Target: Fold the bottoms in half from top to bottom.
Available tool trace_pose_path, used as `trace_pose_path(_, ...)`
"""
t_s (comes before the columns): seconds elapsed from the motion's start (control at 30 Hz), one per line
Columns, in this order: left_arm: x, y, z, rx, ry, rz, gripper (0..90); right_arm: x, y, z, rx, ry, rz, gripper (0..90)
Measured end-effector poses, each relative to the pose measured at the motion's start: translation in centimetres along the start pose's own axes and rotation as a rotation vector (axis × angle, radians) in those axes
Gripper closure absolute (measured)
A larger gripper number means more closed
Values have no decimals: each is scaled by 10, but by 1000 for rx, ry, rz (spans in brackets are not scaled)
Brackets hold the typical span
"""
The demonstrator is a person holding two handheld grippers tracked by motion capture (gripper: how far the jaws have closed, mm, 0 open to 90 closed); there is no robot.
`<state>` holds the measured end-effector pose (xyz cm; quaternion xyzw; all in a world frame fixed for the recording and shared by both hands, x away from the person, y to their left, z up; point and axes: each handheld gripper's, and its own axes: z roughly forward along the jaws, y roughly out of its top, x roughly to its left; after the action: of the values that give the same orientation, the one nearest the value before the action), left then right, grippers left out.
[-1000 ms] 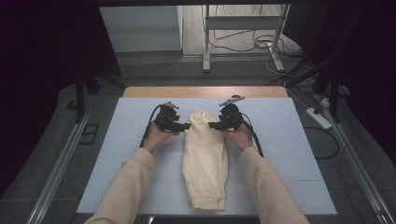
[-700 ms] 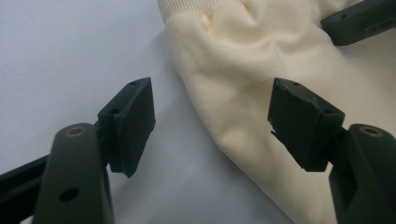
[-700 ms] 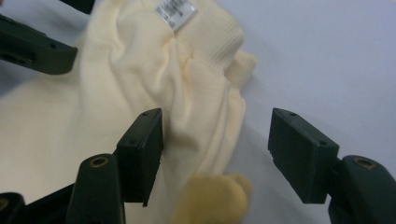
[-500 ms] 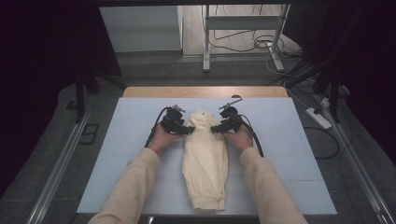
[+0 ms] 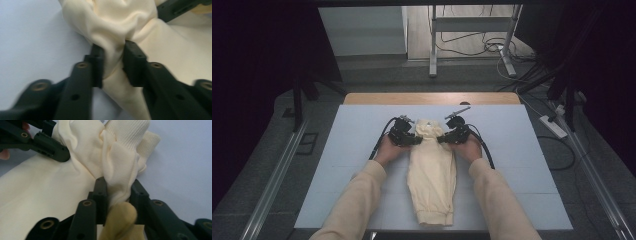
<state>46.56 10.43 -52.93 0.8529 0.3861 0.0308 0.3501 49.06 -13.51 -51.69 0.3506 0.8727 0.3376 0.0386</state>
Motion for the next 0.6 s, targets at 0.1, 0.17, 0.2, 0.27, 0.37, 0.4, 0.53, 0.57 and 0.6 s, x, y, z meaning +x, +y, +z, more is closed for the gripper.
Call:
trace_pose_path(0.1, -1, -2, -3, -9, 6, 22, 787, 5, 2, -3, 19, -26, -36, 748)
trace_pose_path(0.17, -3, -2, -5, -20, 3, 20, 791, 7, 3, -6, 24, -41, -61, 752)
trace_pose_path(0.2, -3, -2, -6, -25, 2, 24, 794, 7, 3, -7, 23, -42, -68, 753)
trace_pose_path(0.27, -4, 0, -8, -35, 0, 32, 798, 7, 3, -11, 14, -42, -76, 756)
trace_pose_path(0.37, -6, 1, -13, -54, -4, 40, 798, 6, 1, -16, -11, -35, -77, 758)
trace_pose_path(0.4, -7, 2, -14, -59, -5, 44, 798, 6, 1, -18, -18, -32, -74, 758)
trace_pose_path(0.53, -10, 6, -21, -73, -5, 64, 802, 7, 0, -24, -40, -29, -78, 760)
trace_pose_path(0.57, -11, 7, -23, -74, -4, 69, 802, 7, 1, -25, -44, -28, -79, 761)
trace_pose_path(0.6, -11, 7, -25, -76, -3, 75, 803, 8, 1, -27, -46, -33, -85, 761)
